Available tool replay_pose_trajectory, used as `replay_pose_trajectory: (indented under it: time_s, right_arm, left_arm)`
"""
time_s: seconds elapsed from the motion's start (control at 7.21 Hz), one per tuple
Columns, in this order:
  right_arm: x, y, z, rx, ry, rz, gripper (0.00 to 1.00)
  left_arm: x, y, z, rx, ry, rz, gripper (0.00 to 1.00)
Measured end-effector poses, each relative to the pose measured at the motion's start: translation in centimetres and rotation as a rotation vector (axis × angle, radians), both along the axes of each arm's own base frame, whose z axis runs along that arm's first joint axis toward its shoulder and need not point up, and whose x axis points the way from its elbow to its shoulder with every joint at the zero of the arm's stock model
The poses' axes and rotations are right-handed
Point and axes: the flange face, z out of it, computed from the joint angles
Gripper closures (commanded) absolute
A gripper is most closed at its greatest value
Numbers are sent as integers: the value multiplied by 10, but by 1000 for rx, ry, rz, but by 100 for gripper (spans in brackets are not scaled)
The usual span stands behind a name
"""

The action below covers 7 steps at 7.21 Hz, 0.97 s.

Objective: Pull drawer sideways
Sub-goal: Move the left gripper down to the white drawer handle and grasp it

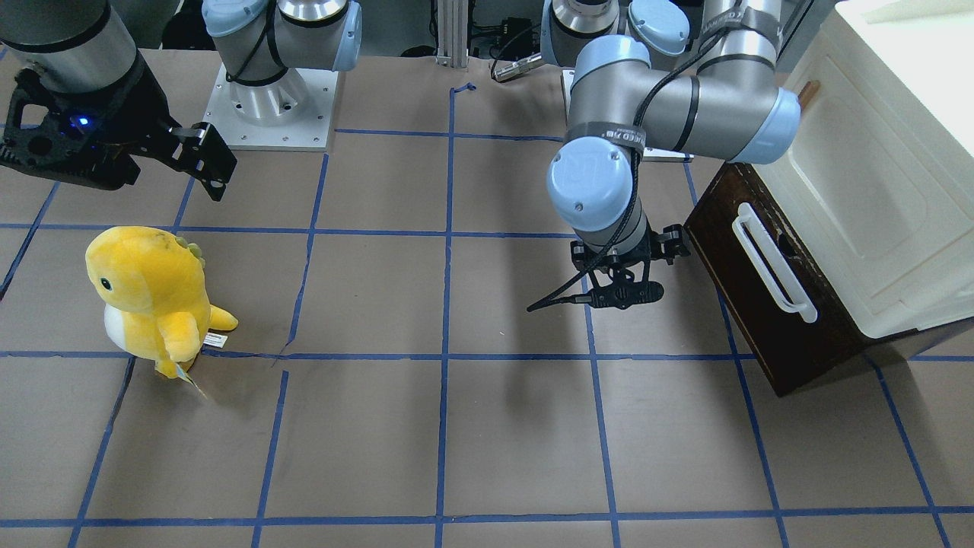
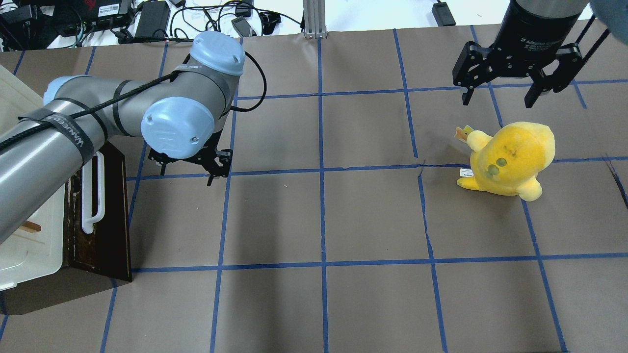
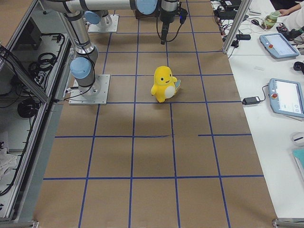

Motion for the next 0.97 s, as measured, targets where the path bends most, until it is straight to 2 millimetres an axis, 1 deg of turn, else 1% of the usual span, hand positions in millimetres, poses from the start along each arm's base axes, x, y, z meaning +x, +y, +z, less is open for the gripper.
replay_pose_trajectory:
  time_s: [0.14,0.42,0.55,0.69,0.83,0.97]
  right_arm:
    - [0,0,0,0,0,0,0]
    - [0,0,0,0,0,0,0]
    - [0,0,0,0,0,0,0]
    - [0,0,0,1,0,0,0]
    - [0,0,0,0,0,0,0]
    - [0,0,0,0,0,0,0]
  left_arm:
    - [5,-2,-22,41,-124,-52,0]
    - [16,1,-54,106,-358,-125,0]
    - [25,6,-69,134,-458,-157,0]
    - [38,9,-80,160,-528,-183,0]
    - [55,9,-87,179,-565,-184,0]
    - [73,8,-89,196,-578,-162,0]
